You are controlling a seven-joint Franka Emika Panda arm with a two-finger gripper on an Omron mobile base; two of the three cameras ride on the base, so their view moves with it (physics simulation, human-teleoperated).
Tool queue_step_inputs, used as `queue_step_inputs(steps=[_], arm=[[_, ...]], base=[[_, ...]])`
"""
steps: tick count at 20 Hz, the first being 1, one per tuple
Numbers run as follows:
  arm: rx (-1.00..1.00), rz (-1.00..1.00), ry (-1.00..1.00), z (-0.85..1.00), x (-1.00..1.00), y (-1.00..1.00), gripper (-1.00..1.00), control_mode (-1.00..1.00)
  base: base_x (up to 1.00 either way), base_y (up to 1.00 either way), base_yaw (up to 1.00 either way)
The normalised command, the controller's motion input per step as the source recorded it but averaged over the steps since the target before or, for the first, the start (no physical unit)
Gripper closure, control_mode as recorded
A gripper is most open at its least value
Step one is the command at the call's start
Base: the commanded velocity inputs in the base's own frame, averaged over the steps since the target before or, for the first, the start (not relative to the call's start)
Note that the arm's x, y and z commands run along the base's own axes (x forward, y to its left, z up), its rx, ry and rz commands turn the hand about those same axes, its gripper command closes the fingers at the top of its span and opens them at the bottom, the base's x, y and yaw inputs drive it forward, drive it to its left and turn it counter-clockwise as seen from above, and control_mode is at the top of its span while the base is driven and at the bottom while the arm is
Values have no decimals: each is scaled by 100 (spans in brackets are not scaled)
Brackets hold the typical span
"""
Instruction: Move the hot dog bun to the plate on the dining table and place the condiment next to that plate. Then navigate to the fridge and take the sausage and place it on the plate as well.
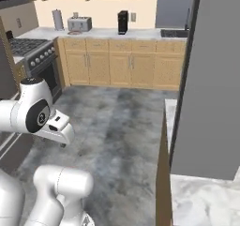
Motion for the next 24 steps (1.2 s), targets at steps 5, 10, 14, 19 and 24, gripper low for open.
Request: queue_step_inputs(steps=[5,10,14,19,24], arm=[[0,0,0,0,0,0,-100,100],[0,0,0,0,0,0,-100,100],[0,0,0,0,0,0,-100,100],[0,0,0,0,0,0,-100,100],[0,0,0,0,0,0,-100,100]], base=[[100,97,-5],[100,84,-5],[100,54,-4],[100,6,0],[100,0,0]])
